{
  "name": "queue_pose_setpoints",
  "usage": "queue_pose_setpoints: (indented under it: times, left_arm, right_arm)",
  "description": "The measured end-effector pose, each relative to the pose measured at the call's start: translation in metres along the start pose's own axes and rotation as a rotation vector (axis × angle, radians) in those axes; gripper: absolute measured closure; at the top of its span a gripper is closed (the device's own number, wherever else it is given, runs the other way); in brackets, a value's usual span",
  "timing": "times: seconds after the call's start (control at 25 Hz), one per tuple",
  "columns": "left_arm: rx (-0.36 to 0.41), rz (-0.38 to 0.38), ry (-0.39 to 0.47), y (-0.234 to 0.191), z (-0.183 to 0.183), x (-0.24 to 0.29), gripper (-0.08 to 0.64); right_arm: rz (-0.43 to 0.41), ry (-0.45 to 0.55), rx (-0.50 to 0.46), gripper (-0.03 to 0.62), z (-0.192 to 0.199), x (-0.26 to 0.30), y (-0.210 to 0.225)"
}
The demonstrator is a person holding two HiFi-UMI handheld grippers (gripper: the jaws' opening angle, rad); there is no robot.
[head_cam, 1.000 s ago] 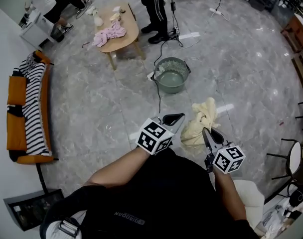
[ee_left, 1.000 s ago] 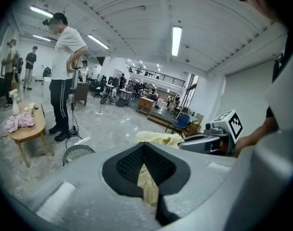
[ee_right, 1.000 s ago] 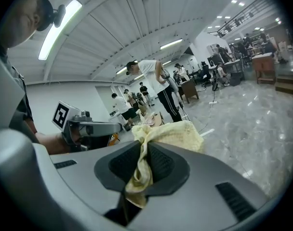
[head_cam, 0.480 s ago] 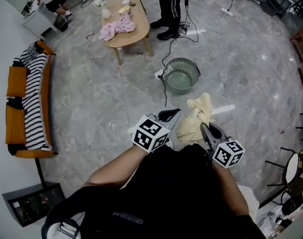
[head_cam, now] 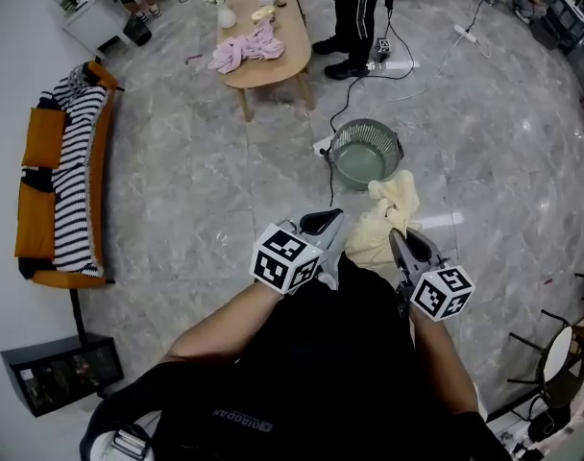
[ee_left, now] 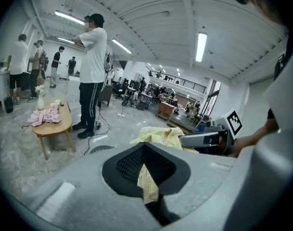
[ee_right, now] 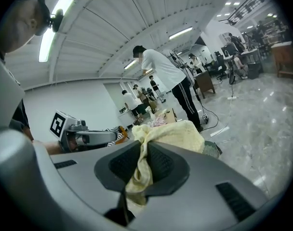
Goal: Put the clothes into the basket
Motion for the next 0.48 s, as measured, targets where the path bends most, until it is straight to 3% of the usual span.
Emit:
queue_pose_setpoints:
  times: [0.48]
  left_arm:
    - [0.018,-0.023,-0.012,-0.038,-0.076,0.073,0.560]
  right_arm:
    - [-0.032,-0.011,-0.019,0.534,-0.044,0.064,0.078]
Point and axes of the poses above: the fingertips, and each gripper's own axes: x forward along the fingers, y to its right, z out of its underside, the point moved 1 cm from there along -x, backward along the fingers, and after that the axes turned 13 degrees about -x, right-handed, at the moved point
